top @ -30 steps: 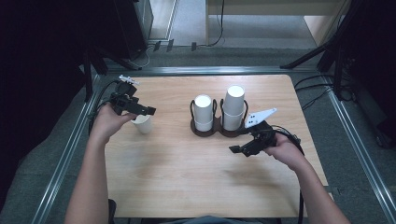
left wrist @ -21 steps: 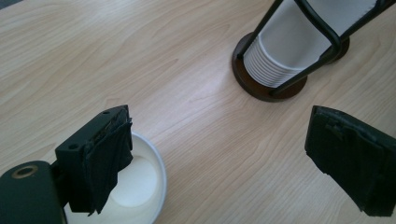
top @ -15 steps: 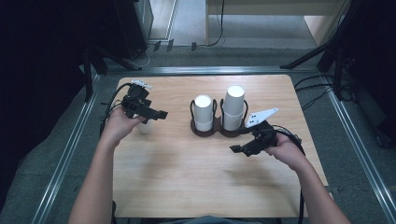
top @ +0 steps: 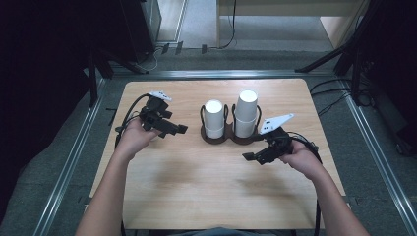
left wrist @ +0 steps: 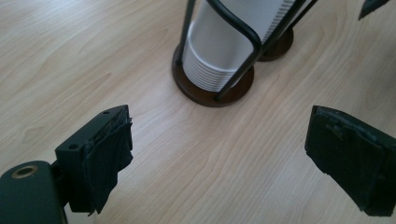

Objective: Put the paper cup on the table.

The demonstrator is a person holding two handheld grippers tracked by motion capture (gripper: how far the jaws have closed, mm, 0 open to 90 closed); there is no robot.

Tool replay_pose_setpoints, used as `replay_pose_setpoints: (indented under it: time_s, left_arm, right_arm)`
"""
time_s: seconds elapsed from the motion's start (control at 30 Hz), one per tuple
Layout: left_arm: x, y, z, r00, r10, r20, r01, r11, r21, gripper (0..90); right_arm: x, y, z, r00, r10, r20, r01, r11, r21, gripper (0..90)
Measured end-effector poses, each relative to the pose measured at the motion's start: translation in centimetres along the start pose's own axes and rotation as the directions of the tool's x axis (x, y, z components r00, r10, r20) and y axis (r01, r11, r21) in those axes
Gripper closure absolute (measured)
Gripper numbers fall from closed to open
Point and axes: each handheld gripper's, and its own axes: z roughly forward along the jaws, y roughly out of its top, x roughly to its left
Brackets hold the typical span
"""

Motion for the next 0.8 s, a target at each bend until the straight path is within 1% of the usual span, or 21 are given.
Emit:
replay_pose_setpoints:
  time_s: [0.03, 0.13, 0.2, 0.33, 0.4, 0.47, 0.5, 0.53, 0.57, 0.63, 0.73, 0.8]
  left_arm:
    - [-0.2, 0.0, 0.2, 0.9999, 0.002, 0.013, -0.002, 1.0, -0.001, 7.7]
    - [-0.7, 0.0, 0.6, 0.9996, 0.011, 0.028, -0.011, 0.9999, -0.005, 7.7]
    - [-1.3, -0.1, 1.0, 0.9986, 0.034, 0.039, -0.034, 0.9994, -0.008, 7.7]
    - [-2.2, -0.2, 1.7, 0.9963, 0.064, 0.057, -0.064, 0.9979, 0.006, 7.7]
    - [-2.8, -0.4, 2.0, 0.9936, 0.086, 0.073, -0.086, 0.9963, 0.0, 7.7]
    - [-3.3, -0.5, 2.3, 0.9892, 0.105, 0.102, -0.105, 0.9944, -0.009, 8.3]
    - [-3.7, -0.6, 2.5, 0.9855, 0.126, 0.114, -0.125, 0.9921, -0.012, 10.7]
    - [-3.8, -0.6, 2.6, 0.9832, 0.129, 0.129, -0.128, 0.9917, -0.013, 13.2]
    - [-4.1, -0.7, 2.8, 0.981, 0.129, 0.145, -0.128, 0.9917, -0.015, 13.0]
    - [-4.5, -0.7, 3.1, 0.98, 0.135, 0.147, -0.134, 0.9909, -0.016, 13.0]
    - [-5.0, -0.7, 3.6, 0.9757, 0.136, 0.171, -0.134, 0.9907, -0.022, 13.0]
    - [-5.5, -0.7, 3.8, 0.9736, 0.151, 0.172, -0.149, 0.9886, -0.025, 13.0]
  right_arm:
    - [0.0, 0.0, 0.0, 1.0, 0.0, 0.001, 0.0, 1.0, 0.0, 22.9]
    - [0.0, 0.0, -0.1, 1.0, 0.005, 0.0, -0.005, 1.0, -0.003, 22.9]
    - [0.0, 0.0, -0.1, 1.0, 0.003, 0.002, -0.003, 1.0, -0.006, 22.9]
    - [0.0, 0.0, -0.2, 0.9999, 0.01, -0.001, -0.01, 1.0, -0.012, 22.9]
    - [0.0, 0.0, -0.3, 1.0, 0.008, -0.003, -0.008, 1.0, -0.015, 22.9]
    - [0.0, 0.0, -0.3, 0.9999, 0.013, -0.001, -0.013, 1.0, -0.019, 22.9]
    - [0.0, 0.0, -0.3, 0.9999, 0.012, -0.001, -0.012, 1.0, -0.02, 22.9]
    - [0.0, 0.0, -0.3, 0.9999, 0.012, -0.001, -0.012, 1.0, -0.021, 22.9]
    - [0.0, 0.0, -0.3, 0.9999, 0.011, 0.0, -0.011, 1.0, -0.021, 22.9]
    - [0.0, 0.0, -0.3, 1.0, 0.008, 0.0, -0.008, 1.0, -0.023, 22.9]
    - [0.1, 0.0, -0.3, 1.0, 0.006, 0.001, -0.006, 1.0, -0.022, 22.9]
    - [0.1, 0.0, -0.3, 1.0, 0.005, 0.002, -0.005, 1.0, -0.022, 22.9]
